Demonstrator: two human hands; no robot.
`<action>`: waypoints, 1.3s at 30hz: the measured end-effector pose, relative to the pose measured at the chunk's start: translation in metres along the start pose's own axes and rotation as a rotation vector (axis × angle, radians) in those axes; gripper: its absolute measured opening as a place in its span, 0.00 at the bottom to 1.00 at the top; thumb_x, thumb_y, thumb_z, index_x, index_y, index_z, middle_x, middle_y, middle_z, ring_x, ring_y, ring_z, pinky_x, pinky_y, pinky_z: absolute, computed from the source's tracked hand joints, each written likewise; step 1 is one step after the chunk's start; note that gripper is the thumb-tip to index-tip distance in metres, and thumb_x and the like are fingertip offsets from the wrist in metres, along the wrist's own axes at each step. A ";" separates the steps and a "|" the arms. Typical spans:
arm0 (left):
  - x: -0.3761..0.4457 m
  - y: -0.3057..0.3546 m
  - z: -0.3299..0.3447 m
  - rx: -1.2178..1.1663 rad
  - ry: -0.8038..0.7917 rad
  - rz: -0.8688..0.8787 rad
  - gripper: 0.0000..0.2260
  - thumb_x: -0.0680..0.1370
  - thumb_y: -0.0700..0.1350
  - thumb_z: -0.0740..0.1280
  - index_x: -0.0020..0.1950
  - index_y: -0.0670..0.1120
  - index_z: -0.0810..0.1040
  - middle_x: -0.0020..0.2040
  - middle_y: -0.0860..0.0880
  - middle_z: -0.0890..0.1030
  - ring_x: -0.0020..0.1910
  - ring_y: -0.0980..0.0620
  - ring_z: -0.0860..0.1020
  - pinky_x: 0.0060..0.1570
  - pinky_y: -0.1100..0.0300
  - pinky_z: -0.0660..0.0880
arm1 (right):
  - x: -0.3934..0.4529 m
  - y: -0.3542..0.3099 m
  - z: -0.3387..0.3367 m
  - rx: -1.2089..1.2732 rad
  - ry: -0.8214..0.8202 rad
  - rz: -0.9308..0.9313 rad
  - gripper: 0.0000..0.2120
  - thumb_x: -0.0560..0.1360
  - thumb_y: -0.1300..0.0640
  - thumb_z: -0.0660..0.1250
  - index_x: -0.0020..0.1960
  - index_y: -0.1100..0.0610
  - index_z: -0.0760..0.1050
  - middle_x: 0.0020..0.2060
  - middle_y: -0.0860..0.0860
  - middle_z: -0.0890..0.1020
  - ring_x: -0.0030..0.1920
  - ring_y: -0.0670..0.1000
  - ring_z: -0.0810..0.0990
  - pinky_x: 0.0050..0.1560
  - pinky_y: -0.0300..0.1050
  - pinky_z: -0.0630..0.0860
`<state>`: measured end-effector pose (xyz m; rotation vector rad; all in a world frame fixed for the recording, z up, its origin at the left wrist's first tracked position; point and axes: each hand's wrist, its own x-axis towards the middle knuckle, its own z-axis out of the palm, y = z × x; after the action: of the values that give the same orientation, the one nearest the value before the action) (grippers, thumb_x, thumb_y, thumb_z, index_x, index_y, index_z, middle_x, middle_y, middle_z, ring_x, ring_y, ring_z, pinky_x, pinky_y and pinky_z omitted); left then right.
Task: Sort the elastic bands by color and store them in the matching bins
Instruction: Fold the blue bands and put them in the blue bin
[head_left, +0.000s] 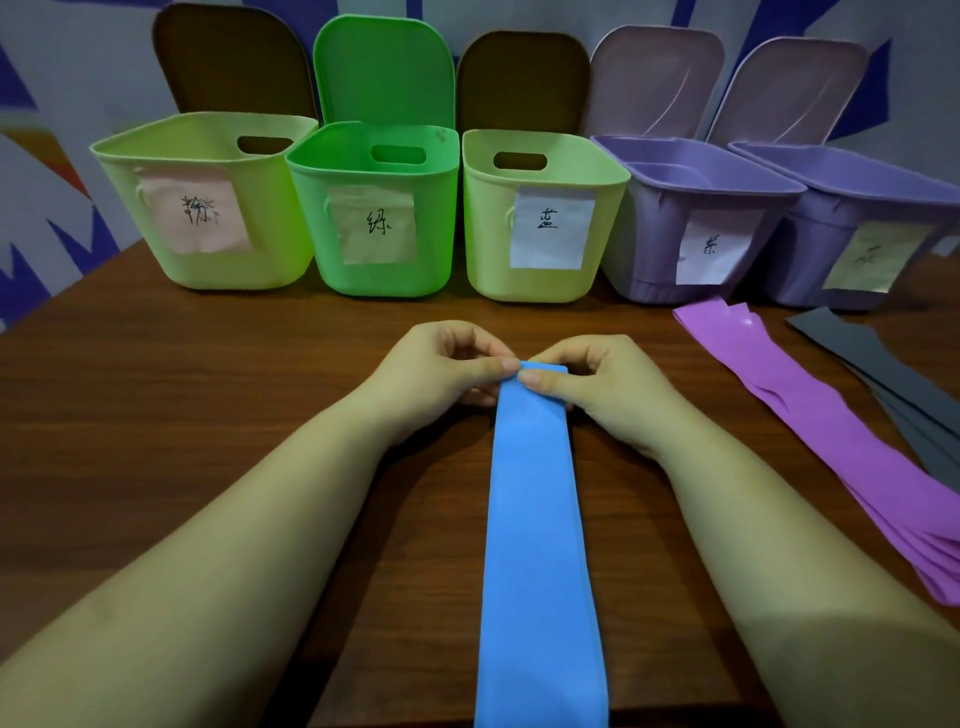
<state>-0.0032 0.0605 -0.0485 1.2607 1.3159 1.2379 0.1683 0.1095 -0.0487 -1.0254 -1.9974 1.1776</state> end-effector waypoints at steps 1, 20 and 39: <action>0.000 0.001 0.000 0.007 0.005 0.006 0.03 0.73 0.36 0.71 0.40 0.42 0.79 0.36 0.45 0.81 0.32 0.55 0.79 0.38 0.64 0.80 | -0.001 -0.001 -0.001 -0.007 -0.002 0.005 0.03 0.70 0.52 0.73 0.41 0.50 0.83 0.36 0.46 0.84 0.37 0.44 0.81 0.40 0.40 0.78; -0.007 0.006 0.002 -0.058 0.003 0.009 0.04 0.74 0.40 0.70 0.40 0.45 0.78 0.33 0.48 0.78 0.32 0.54 0.75 0.37 0.63 0.76 | -0.008 -0.003 -0.004 0.230 0.092 -0.005 0.05 0.71 0.64 0.71 0.42 0.54 0.82 0.31 0.48 0.82 0.34 0.43 0.79 0.36 0.34 0.76; -0.008 0.006 0.007 -0.112 0.043 -0.026 0.06 0.71 0.34 0.72 0.39 0.41 0.76 0.29 0.51 0.79 0.28 0.59 0.78 0.30 0.68 0.74 | -0.005 -0.001 -0.003 0.192 0.090 -0.021 0.06 0.71 0.63 0.72 0.41 0.52 0.82 0.41 0.61 0.84 0.40 0.54 0.78 0.44 0.51 0.74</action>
<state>0.0047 0.0529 -0.0433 1.1403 1.2715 1.3084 0.1730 0.1062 -0.0465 -0.9413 -1.7835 1.2617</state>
